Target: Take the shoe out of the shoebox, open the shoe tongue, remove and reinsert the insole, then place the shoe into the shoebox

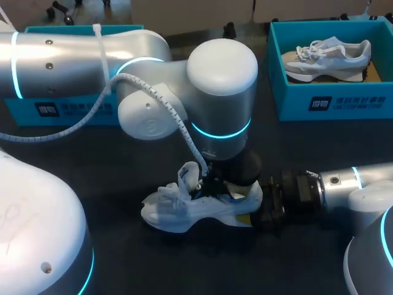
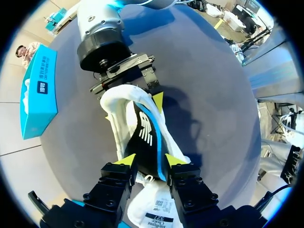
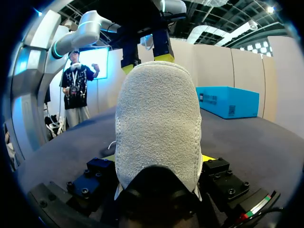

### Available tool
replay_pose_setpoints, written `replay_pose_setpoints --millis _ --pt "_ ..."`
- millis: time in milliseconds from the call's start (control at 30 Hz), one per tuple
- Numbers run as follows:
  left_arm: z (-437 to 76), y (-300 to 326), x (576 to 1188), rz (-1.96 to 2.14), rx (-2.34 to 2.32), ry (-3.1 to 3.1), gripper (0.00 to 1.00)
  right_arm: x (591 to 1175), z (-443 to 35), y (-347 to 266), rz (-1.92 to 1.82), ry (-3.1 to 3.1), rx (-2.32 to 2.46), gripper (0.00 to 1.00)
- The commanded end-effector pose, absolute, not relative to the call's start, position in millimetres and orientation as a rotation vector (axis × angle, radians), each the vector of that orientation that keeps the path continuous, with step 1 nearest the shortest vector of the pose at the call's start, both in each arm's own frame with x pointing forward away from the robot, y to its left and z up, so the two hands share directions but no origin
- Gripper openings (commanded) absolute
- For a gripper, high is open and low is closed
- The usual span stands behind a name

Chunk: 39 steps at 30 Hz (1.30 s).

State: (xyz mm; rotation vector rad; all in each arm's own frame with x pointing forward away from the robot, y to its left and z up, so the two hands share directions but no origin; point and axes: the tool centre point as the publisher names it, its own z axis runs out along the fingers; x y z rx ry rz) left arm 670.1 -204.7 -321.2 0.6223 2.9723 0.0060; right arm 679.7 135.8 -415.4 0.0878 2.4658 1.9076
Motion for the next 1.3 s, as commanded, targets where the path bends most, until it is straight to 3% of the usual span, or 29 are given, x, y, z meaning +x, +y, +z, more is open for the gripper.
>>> replay_pose_setpoints --millis 33,1300 --pt "-325 -202 667 0.003 0.625 2.973 0.36 679 -414 136 1.903 2.471 0.087 0.0" --pt "-337 -229 664 0.06 0.632 2.778 0.35 679 -414 136 1.903 2.471 0.087 0.0"
